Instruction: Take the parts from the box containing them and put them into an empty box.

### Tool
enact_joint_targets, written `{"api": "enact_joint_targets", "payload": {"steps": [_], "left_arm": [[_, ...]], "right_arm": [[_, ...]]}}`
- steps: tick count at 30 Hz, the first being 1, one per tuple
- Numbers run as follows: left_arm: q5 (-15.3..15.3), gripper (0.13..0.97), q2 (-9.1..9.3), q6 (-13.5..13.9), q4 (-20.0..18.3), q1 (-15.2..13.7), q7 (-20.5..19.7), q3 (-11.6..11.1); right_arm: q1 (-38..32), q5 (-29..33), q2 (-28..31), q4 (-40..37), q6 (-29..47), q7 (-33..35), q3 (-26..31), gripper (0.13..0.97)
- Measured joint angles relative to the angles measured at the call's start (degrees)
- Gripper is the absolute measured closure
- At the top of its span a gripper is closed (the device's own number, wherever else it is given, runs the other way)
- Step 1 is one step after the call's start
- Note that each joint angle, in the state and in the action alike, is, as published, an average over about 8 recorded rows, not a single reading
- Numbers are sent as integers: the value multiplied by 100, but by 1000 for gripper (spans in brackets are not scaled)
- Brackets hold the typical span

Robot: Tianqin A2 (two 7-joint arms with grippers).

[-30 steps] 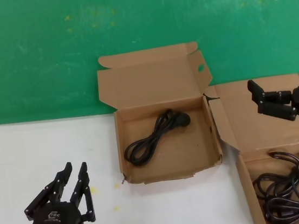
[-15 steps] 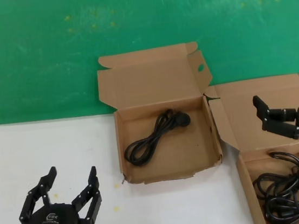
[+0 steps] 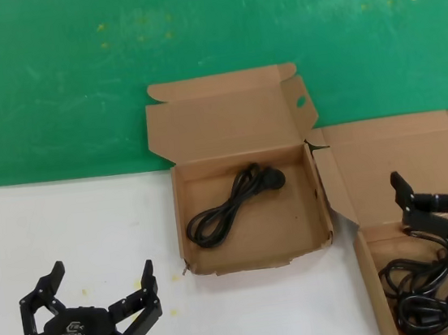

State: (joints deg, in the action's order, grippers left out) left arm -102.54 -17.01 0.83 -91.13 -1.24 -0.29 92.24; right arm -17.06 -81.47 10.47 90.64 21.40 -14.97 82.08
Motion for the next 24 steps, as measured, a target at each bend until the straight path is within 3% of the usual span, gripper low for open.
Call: {"api": "enact_joint_targets", "payload": {"steps": [4,13,24], "left_arm": [[-6,288,-2,-9,-6,13,3,-6],[-21,177,-6,-28,-18,43,10,-19],[-37,138,-11,-53,-34,79,18,-36]], "right_arm": [[181,-228,71,11,-225,157,102,129],[587,-745,231,35,-735,514,330,129],[1084,-1369,426,65,-1353,946,608,129]]}}
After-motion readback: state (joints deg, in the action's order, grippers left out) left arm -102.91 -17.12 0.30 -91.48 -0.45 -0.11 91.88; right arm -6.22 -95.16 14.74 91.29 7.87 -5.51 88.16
